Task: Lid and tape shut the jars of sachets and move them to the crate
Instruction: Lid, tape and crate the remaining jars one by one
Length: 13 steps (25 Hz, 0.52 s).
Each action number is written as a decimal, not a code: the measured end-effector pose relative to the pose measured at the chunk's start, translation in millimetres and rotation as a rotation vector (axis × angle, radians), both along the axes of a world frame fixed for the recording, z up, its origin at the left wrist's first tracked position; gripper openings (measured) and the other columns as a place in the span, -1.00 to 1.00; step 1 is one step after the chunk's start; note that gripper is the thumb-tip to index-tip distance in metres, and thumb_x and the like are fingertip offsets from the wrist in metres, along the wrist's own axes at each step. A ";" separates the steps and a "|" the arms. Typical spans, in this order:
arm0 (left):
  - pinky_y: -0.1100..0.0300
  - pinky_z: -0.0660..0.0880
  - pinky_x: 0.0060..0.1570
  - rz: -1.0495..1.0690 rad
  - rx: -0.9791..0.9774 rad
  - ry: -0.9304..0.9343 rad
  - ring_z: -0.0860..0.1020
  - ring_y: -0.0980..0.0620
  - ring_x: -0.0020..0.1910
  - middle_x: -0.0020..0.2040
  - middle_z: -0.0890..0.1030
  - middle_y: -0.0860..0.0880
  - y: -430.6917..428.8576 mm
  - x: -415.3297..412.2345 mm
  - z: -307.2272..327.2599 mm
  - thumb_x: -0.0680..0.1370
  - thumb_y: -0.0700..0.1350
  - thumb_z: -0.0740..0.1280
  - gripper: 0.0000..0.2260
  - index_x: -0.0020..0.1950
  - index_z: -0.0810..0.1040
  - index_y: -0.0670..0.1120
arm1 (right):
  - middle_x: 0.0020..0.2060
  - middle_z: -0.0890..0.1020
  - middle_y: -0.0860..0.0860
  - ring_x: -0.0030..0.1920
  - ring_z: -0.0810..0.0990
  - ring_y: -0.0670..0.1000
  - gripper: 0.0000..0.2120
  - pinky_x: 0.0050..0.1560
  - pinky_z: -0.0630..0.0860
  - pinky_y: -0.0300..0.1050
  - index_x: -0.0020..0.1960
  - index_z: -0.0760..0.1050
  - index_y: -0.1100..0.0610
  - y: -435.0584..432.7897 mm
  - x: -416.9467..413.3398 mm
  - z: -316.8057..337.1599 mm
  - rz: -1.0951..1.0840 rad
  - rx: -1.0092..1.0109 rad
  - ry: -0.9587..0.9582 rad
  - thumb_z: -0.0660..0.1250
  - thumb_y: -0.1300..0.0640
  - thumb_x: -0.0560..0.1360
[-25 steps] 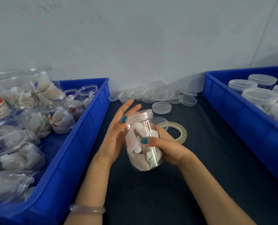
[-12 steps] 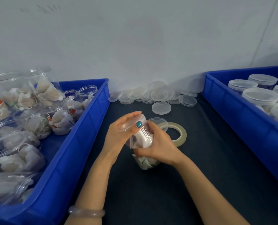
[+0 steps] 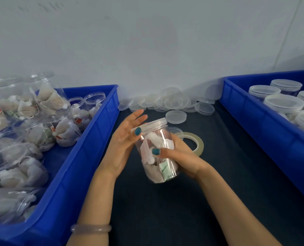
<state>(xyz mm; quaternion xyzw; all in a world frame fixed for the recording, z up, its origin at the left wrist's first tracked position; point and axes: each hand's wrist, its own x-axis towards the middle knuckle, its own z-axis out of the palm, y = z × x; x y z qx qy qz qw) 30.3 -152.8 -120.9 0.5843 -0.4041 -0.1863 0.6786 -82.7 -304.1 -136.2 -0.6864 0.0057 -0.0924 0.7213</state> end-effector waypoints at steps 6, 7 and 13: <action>-0.04 0.53 0.23 0.001 0.055 -0.045 0.56 -0.11 0.28 0.30 0.60 -0.07 -2.2 -8.4 -0.3 0.48 0.29 0.34 -0.44 0.36 0.55 -0.02 | -0.07 0.71 -0.08 -0.02 0.68 -0.05 -0.41 -0.01 0.60 -0.12 0.16 0.51 0.01 -5.2 -0.7 -4.3 -0.024 -0.104 0.043 0.50 -0.08 0.15; -0.01 0.54 0.20 0.025 0.090 -0.048 0.59 -0.06 0.25 0.27 0.62 -0.02 -3.8 -10.6 2.0 0.41 0.39 0.36 -0.39 0.32 0.58 0.06 | -0.07 0.69 -0.11 -0.04 0.67 -0.09 -0.39 0.00 0.59 -0.13 0.16 0.49 0.00 -2.8 1.4 -4.8 -0.061 -0.247 0.045 0.52 -0.09 0.14; 0.40 0.52 0.02 0.069 0.137 -0.101 0.61 0.20 0.16 0.17 0.66 0.20 -14.4 -14.4 0.7 0.47 0.18 0.43 -0.65 0.24 0.62 0.16 | -0.10 0.59 -0.25 -0.11 0.60 -0.18 -0.36 -0.10 0.52 -0.17 0.08 0.31 -0.25 3.7 3.9 -10.1 -0.303 -0.605 0.082 0.49 -0.26 0.08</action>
